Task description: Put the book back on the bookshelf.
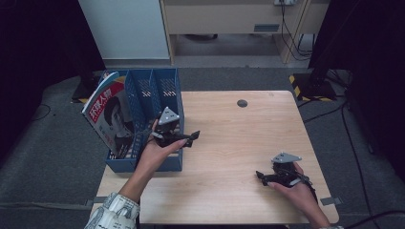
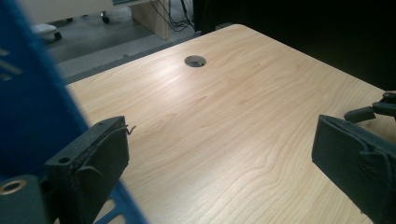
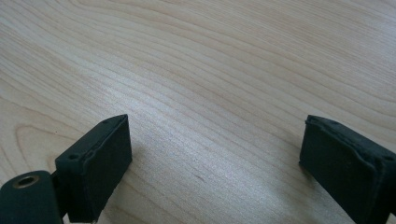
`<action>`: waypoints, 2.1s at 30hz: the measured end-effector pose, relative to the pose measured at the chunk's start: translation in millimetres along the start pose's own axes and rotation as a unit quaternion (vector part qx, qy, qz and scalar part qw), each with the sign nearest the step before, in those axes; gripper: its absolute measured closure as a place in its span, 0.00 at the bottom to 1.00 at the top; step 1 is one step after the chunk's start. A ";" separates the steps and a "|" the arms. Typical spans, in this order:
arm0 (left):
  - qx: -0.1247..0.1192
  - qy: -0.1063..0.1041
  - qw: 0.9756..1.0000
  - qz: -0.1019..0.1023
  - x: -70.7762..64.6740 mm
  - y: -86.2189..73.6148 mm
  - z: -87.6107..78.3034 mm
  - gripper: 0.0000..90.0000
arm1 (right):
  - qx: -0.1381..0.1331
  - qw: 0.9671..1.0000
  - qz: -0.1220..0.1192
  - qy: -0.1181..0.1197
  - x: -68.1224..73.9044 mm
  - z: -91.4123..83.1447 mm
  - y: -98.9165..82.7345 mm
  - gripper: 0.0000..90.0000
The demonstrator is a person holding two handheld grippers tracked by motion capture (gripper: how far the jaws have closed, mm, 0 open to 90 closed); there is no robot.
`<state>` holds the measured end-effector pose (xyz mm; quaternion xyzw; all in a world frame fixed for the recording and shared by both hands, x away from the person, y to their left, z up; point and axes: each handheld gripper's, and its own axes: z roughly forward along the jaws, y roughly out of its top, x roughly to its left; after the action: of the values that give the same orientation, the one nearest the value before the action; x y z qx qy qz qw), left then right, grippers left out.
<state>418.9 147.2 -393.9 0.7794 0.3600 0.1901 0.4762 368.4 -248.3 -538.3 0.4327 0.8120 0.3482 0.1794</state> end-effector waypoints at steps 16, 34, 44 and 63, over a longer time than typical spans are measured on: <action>0.024 -0.031 0.999 0.024 -48.7 0.8 51.1 0.05 | 0.005 1.000 0.002 -0.004 -0.1 -1.2 -1.9 0.06; 0.099 -0.068 0.992 0.048 -109.6 -32.2 117.2 0.06 | 0.008 1.000 0.008 -0.009 -6.4 -4.7 -5.0 0.05; 0.144 -0.040 0.988 0.038 -109.6 -53.9 147.0 0.06 | 0.006 1.000 0.009 -0.010 -7.5 -5.3 -5.7 0.05; 0.161 0.014 0.987 0.018 -89.9 -77.5 161.3 0.06 | 0.007 1.000 0.010 -0.009 -7.5 -6.0 -6.2 0.04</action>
<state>432.4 5.1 -534.4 0.8495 0.3787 0.1491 0.3358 365.5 -259.4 -538.7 0.4453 0.8085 0.3398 0.1803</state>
